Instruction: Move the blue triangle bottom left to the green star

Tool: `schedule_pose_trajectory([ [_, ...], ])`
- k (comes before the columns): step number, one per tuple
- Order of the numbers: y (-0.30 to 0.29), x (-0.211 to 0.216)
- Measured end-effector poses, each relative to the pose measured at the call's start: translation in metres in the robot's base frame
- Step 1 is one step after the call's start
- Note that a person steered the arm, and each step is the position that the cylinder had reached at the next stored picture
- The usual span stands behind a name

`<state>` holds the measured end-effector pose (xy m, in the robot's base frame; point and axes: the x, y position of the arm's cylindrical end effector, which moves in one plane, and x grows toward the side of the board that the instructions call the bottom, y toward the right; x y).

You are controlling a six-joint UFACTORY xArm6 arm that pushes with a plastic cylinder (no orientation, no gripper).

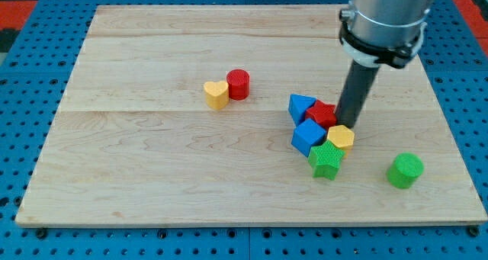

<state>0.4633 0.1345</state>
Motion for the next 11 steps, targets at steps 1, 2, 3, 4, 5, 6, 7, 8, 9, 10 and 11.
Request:
schedule_pose_trajectory([
  [1,-0.022,-0.023],
  [2,-0.042,-0.045],
  [3,-0.048,-0.07],
  [4,-0.076,-0.079],
  [5,-0.098,-0.058],
  [6,-0.101,-0.026],
  [7,-0.089,0.001],
  [8,-0.089,-0.01],
  [9,-0.111,-0.026],
  [10,-0.134,-0.014],
  [11,-0.145,0.016],
])
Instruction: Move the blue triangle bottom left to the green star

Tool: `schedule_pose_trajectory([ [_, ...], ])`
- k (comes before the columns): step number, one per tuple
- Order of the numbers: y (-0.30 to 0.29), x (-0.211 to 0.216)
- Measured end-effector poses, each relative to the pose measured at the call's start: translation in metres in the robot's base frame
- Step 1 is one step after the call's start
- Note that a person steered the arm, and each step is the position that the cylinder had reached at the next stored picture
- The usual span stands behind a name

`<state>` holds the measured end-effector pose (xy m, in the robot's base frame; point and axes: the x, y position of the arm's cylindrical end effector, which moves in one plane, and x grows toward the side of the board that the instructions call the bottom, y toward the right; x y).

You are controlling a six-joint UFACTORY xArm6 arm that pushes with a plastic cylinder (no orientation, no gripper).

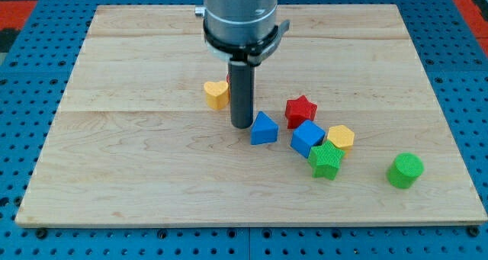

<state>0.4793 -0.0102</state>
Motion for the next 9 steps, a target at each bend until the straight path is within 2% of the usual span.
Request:
schedule_pose_trajectory([
  [1,0.003,0.023],
  [2,0.028,0.023],
  [3,0.004,-0.018],
  [4,0.016,-0.026],
  [7,0.084,0.044],
  [8,0.078,0.058],
  [9,0.047,0.077],
])
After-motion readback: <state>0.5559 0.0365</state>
